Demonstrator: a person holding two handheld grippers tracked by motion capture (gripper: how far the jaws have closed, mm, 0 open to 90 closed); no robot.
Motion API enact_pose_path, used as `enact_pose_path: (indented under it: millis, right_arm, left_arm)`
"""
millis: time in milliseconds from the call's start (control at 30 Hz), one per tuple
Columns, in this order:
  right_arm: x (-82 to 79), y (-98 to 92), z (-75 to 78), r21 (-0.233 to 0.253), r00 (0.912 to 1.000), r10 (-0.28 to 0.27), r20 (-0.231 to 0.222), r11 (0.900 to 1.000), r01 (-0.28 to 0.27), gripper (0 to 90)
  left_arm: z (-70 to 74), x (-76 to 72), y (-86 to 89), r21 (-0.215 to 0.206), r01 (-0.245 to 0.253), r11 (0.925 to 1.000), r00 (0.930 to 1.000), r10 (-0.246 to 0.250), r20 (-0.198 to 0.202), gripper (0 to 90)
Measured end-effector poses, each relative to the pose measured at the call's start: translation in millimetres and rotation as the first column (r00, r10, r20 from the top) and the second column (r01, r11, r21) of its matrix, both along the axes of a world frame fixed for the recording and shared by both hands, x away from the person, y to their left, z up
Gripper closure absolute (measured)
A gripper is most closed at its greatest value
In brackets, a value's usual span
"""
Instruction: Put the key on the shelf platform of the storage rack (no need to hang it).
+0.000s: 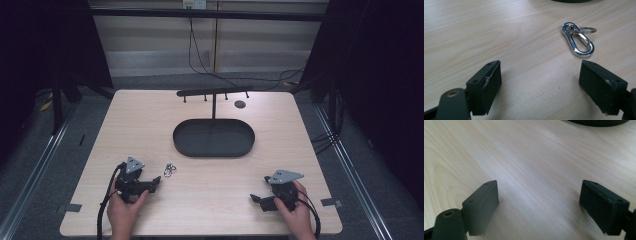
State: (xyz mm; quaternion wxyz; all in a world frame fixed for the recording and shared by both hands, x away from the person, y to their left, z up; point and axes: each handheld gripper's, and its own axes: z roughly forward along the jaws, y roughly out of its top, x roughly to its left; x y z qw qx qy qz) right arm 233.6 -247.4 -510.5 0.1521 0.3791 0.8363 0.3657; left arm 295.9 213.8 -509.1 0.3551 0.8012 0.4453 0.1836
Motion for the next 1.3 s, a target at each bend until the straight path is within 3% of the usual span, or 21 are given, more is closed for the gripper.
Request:
enact_pose_path:
  millis: [367, 500, 533, 633, 767, 833, 933, 1067, 1133, 1300]
  right_arm:
    - [0.0, 0.0, 0.0, 0.000, 1.0000, 0.000, 0.000, 1.000, 0.000, 15.4]
    - [0.0, 0.0, 0.1, 0.000, 1.0000, 0.000, 0.000, 1.000, 0.000, 15.4]
    - [0.0, 0.0, 0.1, 0.001, 1.0000, 0.000, -0.001, 1.000, 0.000, 15.4]
    - [0.0, 0.0, 0.1, 0.001, 1.0000, -0.001, -0.001, 1.000, 0.001, 15.4]
    - [0.0, 0.0, 0.0, 0.001, 1.0000, -0.001, -0.001, 1.000, 0.001, 15.4]
    - [0.0, 0.0, 0.0, 0.001, 1.0000, -0.001, -0.001, 1.000, 0.001, 15.4]
    - [0.0, 0.0, 0.0, 0.000, 1.0000, 0.000, -0.001, 1.000, 0.000, 15.4]
    - [0.0, 0.0, 0.0, 0.000, 1.0000, 0.000, 0.000, 1.000, 0.000, 15.4]
    - [0.0, 0.0, 0.0, 0.001, 1.0000, 0.000, -0.001, 1.000, 0.000, 15.4]
    - [0.0, 0.0, 0.1, 0.000, 1.0000, -0.001, 0.000, 1.000, 0.001, 15.4]
  left_arm:
    - [0.2, -0.2, -0.4, 0.001, -0.004, 1.0000, 1.0000, 0.004, -0.001, 18.6]
    - [3.3, -4.3, -2.9, 0.027, 0.024, 0.9993, 0.9997, -0.024, -0.010, 20.0]
    - [5.9, -8.0, -7.1, 0.011, 0.047, 0.9988, 0.9989, -0.047, 0.006, 20.0]
    - [10.2, -9.8, -13.3, -0.012, 0.061, 0.9981, 0.9982, -0.061, 0.003, 20.6]
    - [19.4, -4.3, -30.0, -0.034, 0.075, 0.9966, 0.9965, -0.076, -0.035, 23.8]
    - [20.0, -2.9, -32.7, -0.036, 0.074, 0.9966, 0.9965, -0.075, -0.035, 25.3]
    - [19.7, 4.9, -45.4, -0.013, 0.051, 0.9986, 0.9966, -0.052, -0.064, 28.6]
    - [13.0, 11.8, -49.0, 0.004, 0.024, 0.9997, 0.9944, -0.023, -0.103, 30.2]
    - [11.3, 13.5, -50.2, 0.019, 0.009, 0.9998, 0.9954, -0.007, -0.096, 30.6]
    - [11.4, 17.2, -53.3, 0.008, -0.027, 0.9996, 0.9954, 0.027, -0.092, 37.1]
